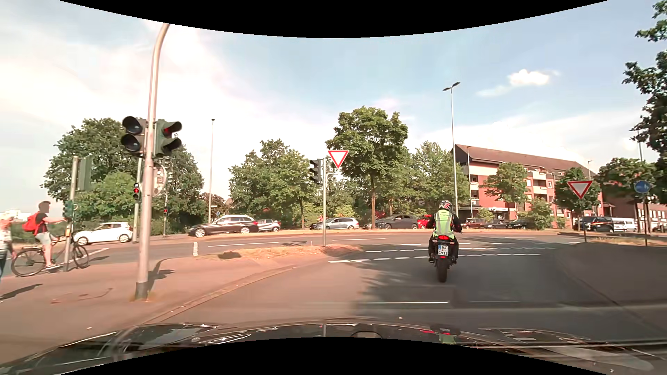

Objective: Follow the waypoints while adhering to traffic rules and regulations

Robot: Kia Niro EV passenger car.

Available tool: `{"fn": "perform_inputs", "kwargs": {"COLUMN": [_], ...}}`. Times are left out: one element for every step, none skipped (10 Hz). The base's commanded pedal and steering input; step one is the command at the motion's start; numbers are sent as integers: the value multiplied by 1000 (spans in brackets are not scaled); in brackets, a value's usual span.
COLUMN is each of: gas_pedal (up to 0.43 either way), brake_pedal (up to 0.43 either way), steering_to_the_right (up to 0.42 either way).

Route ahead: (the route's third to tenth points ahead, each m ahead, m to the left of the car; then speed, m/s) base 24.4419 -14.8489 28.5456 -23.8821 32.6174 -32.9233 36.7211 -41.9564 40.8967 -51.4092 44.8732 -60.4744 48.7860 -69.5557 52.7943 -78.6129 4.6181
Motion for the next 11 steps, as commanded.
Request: {"fn": "perform_inputs", "kwargs": {"gas_pedal": [220,220,220,220,220,220,220,220,220,220,220], "brake_pedal": [0,0,0,0,0,0,0,0,0,0,0], "steering_to_the_right": [118,119,120,120,123,127,130,133,133,133,134]}}
